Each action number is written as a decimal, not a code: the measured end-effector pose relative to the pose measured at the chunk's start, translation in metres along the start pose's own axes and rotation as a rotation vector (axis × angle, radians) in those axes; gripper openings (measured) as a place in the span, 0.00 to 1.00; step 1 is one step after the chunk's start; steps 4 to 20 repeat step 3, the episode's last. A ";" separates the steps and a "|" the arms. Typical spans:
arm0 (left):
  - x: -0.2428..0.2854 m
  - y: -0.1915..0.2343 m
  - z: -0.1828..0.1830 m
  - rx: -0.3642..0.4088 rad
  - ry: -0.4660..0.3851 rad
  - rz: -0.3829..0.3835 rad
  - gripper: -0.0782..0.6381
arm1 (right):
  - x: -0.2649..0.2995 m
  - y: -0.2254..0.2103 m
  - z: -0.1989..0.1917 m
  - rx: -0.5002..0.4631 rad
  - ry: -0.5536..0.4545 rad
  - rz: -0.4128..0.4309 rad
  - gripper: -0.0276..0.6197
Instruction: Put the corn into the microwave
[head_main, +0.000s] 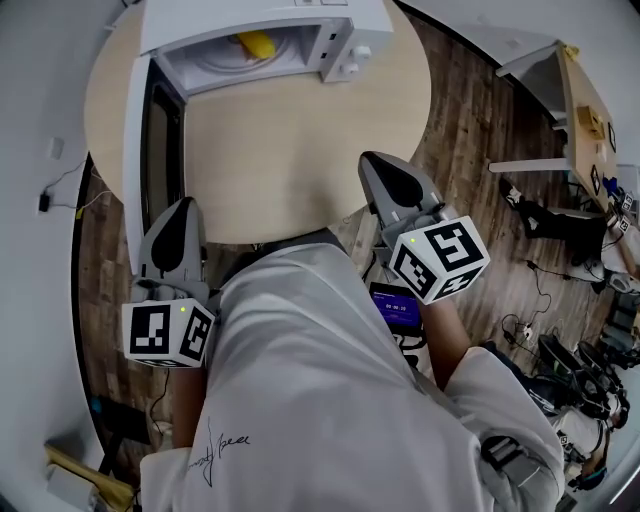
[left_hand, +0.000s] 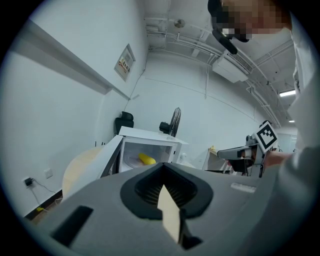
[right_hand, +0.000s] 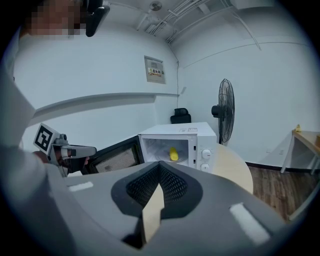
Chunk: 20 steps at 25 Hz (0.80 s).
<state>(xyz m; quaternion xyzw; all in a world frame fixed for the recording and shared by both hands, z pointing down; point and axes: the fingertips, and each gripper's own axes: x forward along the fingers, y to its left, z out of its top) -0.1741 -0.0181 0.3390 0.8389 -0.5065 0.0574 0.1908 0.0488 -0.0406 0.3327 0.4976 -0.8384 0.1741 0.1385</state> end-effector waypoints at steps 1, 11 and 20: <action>0.000 0.000 0.000 -0.002 0.000 0.001 0.09 | 0.000 0.000 0.000 -0.002 -0.001 -0.001 0.06; -0.001 0.000 0.000 -0.005 -0.002 0.002 0.09 | 0.001 -0.001 0.001 -0.005 -0.004 -0.004 0.06; -0.001 0.000 0.000 -0.005 -0.002 0.002 0.09 | 0.001 -0.001 0.001 -0.005 -0.004 -0.004 0.06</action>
